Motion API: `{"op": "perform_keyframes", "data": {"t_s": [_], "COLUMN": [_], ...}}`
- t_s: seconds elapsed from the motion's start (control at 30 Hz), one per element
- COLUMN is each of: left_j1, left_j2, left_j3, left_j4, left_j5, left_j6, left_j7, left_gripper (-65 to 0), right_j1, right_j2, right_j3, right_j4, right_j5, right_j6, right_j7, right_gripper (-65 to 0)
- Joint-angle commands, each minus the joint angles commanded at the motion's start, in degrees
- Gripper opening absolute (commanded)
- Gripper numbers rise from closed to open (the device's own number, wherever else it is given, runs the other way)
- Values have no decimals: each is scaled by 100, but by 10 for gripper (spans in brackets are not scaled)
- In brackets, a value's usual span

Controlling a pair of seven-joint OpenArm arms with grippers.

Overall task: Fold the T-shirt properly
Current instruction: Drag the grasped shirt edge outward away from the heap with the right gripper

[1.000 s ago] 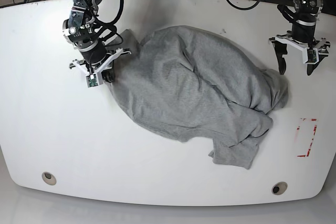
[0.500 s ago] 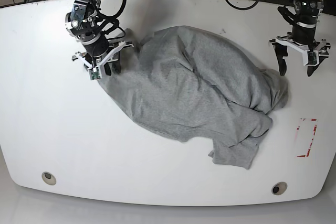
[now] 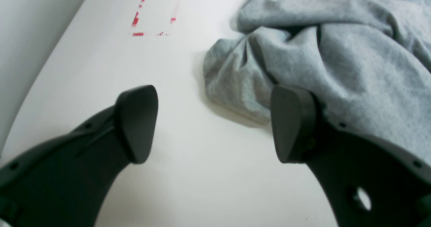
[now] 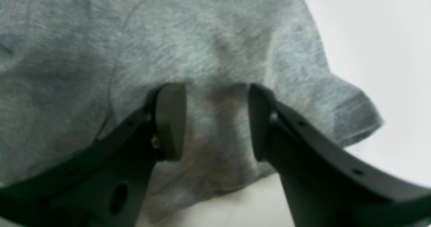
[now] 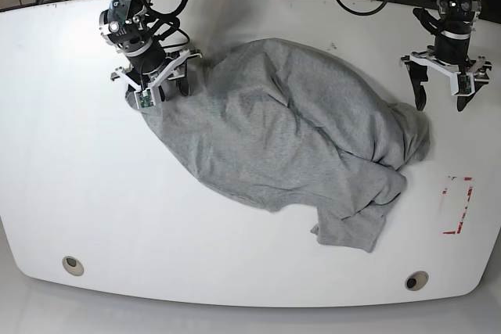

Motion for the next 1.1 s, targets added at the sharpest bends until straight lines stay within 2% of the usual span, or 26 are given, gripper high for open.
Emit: {"op": "perform_keyframes", "data": {"t_s": [0.13,0.2,0.27,0.4,0.53,0.6,0.67,0.8,1.0,1.1], "left_j1": [26,26,-31,-53,-73,-103,-125,-133,-153,-116], "left_j2": [2,7,6,4,-6,1,5,4,5,12], "left_j3": [19,54,134,204,272,301,276,261,174,135], "left_j4": [7,6,18,10,21,27,117,193,252,342], "left_j5": [11,13,3,8,22,26,20,33,21,-19], "left_j6": [2,-9,-14,2,-12,-22,-3,-4,-10,-13], "left_j7": [-8,-8,49,76,87,101,166,214,226,140], "left_gripper": [-160,-158,-156,-155,-152,-151,-150,-151,-149,-148], "right_j1": [-11,-19,93,302,669,896,1362,1659,1955,2374], "right_j2": [47,74,133,245,431,552,725,847,969,1283], "right_j3": [69,103,129,152,223,256,237,247,204,128], "right_j4": [-109,-187,-236,-386,-771,-1054,-1577,-1945,-2249,-2799], "right_j5": [-13,-28,1,-14,-2,-2,51,59,81,65], "right_j6": [-1,3,6,11,28,39,74,74,64,80], "right_j7": [20,24,-5,-16,12,32,-9,24,100,313], "right_gripper": [-393,-431,-545,-597,-519,-463,-369,-290,-265,-276]}}
